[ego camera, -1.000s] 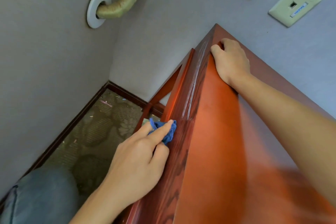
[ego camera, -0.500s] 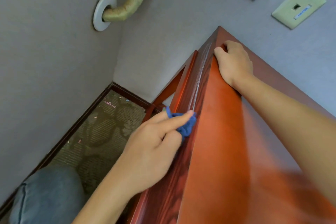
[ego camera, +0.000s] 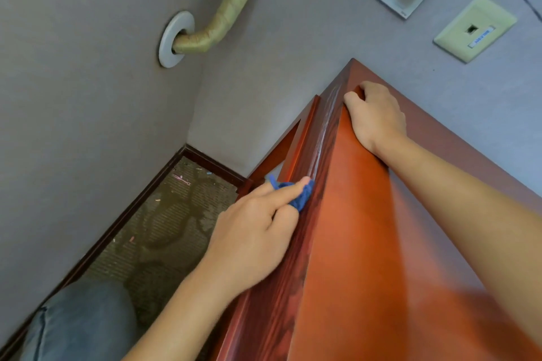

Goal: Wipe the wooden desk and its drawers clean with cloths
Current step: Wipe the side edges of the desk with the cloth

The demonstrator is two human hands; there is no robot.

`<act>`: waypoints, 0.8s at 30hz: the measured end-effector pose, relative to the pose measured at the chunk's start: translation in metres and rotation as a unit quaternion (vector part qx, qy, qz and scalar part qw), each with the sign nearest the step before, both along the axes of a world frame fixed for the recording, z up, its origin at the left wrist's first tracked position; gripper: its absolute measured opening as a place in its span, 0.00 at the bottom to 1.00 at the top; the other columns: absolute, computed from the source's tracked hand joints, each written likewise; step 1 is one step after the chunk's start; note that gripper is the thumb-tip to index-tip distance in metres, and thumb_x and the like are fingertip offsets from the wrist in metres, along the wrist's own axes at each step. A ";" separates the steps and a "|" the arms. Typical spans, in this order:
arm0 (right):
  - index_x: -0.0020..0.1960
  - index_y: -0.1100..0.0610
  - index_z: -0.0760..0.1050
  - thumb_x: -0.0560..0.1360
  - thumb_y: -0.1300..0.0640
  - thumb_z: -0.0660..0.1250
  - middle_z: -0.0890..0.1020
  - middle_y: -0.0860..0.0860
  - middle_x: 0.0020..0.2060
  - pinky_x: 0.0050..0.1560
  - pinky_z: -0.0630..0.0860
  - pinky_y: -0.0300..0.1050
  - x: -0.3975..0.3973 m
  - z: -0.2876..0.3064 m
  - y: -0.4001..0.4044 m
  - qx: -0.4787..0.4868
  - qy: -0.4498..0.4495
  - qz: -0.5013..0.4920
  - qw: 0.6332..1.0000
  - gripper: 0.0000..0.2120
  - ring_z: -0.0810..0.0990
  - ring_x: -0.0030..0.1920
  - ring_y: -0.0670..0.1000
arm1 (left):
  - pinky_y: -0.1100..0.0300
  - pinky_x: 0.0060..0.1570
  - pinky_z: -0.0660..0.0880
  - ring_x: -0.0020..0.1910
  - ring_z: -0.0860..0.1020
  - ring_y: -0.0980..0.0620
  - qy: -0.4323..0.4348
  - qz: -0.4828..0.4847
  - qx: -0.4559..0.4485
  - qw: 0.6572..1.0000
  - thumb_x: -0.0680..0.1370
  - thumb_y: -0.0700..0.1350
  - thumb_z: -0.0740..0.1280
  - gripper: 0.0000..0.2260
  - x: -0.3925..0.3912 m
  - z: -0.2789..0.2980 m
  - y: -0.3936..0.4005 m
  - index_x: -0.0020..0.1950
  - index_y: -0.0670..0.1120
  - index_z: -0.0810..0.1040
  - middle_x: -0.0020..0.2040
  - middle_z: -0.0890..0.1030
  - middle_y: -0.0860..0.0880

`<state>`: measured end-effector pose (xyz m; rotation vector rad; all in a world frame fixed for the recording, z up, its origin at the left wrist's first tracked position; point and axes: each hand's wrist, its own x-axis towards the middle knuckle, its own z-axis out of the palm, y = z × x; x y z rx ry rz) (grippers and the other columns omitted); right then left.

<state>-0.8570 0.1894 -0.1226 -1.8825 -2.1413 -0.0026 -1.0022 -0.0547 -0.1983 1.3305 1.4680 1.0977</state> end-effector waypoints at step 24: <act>0.67 0.55 0.74 0.73 0.38 0.50 0.76 0.53 0.67 0.67 0.70 0.64 -0.002 0.002 -0.006 -0.009 -0.010 0.009 1.000 0.32 0.74 0.66 0.58 | 0.53 0.60 0.76 0.59 0.81 0.52 0.093 -0.017 -0.098 0.991 0.84 0.53 0.56 0.19 -0.007 0.000 0.065 0.74 0.64 0.75 0.60 0.84 0.60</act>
